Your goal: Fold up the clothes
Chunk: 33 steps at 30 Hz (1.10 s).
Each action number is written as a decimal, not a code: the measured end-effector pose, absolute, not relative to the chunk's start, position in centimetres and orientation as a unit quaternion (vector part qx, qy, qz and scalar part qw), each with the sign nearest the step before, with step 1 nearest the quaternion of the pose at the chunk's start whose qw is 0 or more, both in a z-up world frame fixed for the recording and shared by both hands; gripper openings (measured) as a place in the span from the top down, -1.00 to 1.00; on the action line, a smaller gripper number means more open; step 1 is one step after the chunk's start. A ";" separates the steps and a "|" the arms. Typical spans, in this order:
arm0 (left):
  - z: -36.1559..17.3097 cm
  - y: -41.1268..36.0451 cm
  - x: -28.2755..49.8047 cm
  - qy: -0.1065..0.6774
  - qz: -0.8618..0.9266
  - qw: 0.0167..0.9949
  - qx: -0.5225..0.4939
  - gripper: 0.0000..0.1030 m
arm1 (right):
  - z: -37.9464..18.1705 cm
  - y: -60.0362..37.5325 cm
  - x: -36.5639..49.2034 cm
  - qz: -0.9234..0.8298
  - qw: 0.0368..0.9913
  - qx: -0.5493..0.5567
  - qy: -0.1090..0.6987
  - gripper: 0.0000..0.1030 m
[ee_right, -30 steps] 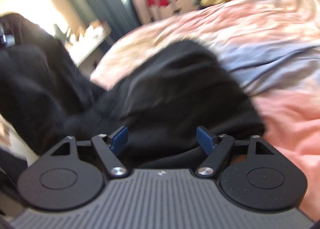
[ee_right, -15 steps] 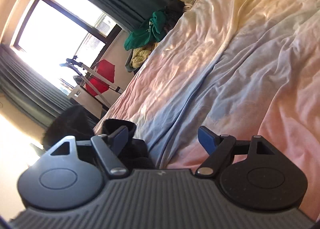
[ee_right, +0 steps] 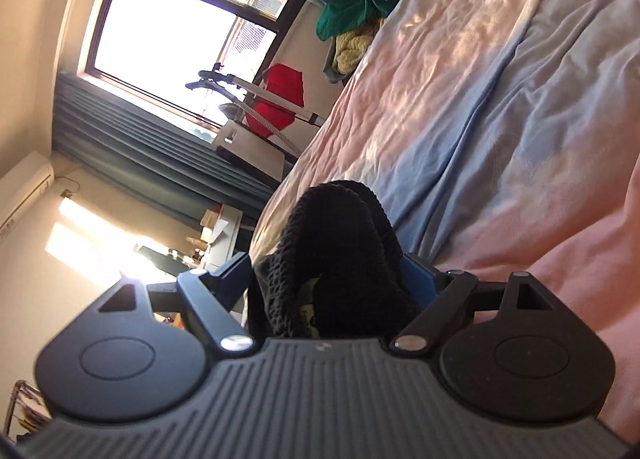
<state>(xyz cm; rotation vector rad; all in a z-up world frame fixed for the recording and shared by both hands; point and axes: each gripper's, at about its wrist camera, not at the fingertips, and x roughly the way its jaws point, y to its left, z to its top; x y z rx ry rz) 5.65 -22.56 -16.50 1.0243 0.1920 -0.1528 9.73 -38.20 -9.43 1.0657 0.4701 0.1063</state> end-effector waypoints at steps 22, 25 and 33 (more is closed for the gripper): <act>-10.2 -0.9 9.5 0.228 0.029 0.956 0.181 -0.94 | -12.7 -34.7 13.5 0.003 0.825 0.480 0.298 -0.66; -8.8 2.5 11.7 0.262 0.024 0.960 0.097 -0.95 | -12.5 -34.3 14.2 0.006 0.837 0.474 0.273 -0.66; -9.0 1.8 8.9 0.233 0.028 0.967 0.098 -0.95 | -10.2 -33.9 15.7 0.010 0.875 0.418 0.243 -0.17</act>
